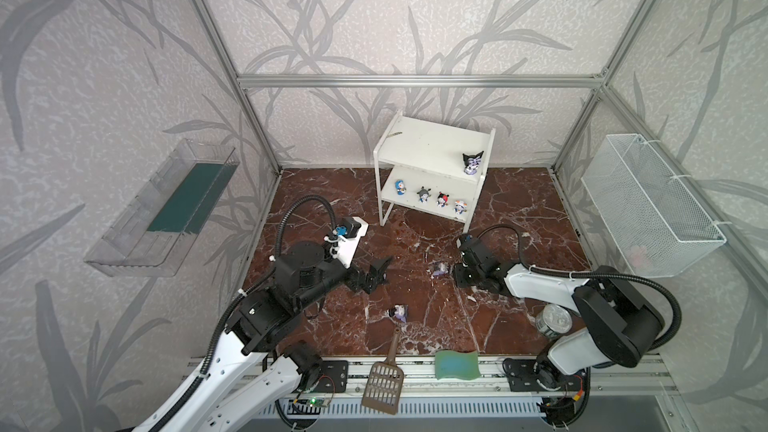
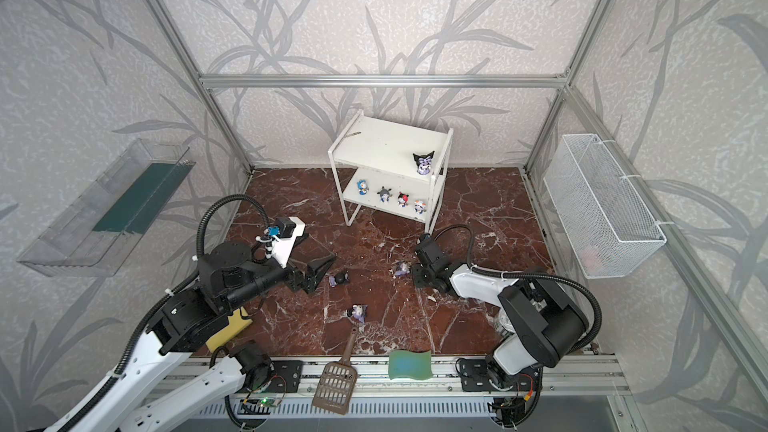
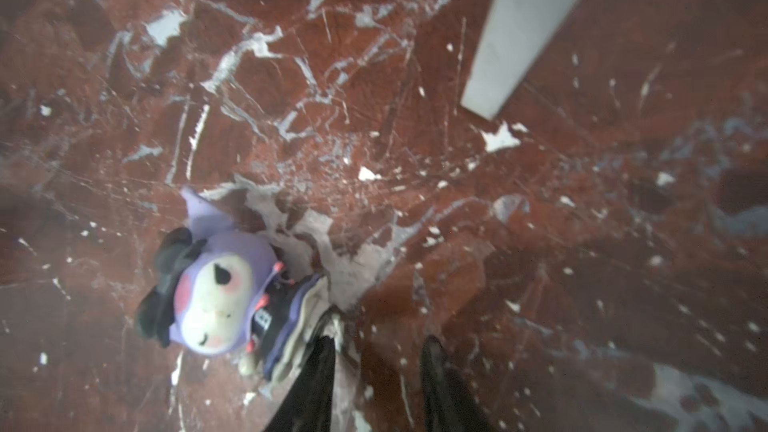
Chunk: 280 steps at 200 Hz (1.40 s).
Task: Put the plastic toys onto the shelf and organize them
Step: 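Lower the open right gripper onto the Kuromi figure with gray bow near the shelf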
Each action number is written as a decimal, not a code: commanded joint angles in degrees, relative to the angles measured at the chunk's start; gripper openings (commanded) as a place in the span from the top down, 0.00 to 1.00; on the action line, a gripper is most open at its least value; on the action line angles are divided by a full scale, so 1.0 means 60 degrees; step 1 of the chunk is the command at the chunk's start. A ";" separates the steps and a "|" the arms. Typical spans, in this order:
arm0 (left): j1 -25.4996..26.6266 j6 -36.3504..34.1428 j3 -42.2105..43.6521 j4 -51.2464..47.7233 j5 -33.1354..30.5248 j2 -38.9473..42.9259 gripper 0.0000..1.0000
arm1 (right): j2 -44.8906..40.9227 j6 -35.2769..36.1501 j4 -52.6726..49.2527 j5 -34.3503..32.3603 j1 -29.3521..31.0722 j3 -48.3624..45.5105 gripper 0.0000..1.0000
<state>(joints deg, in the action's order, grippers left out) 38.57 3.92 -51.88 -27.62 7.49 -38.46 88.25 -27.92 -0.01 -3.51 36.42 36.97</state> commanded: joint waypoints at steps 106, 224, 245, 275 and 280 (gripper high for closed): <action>0.0032 0.0223 0.0108 0.0221 0.0273 -0.0391 0.01 | -0.1150 0.1451 0.0220 -0.0232 0.0980 -0.0244 0.62; 0.0033 0.0340 0.0214 0.0180 0.0336 -0.0102 0.01 | -0.0581 0.5151 -0.1116 0.0489 0.1532 0.1395 0.26; 0.0032 0.0340 0.0209 0.0105 0.0305 -0.0058 0.01 | 0.0046 0.5103 -0.1458 0.0140 0.1518 0.1856 0.23; 0.0048 0.0333 0.0207 0.0002 0.0232 0.0075 0.01 | 0.0382 0.4090 -0.1866 -0.0147 0.1486 0.2108 0.23; 0.0051 0.0341 0.0223 -0.0010 0.0235 0.0094 0.01 | 0.0321 0.3920 -0.1706 -0.0150 0.1501 0.1962 0.23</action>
<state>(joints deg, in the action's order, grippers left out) 38.61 5.19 -51.11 -27.42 9.08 -39.00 90.54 -0.21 -8.51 -2.50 45.43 48.49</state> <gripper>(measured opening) 0.994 0.772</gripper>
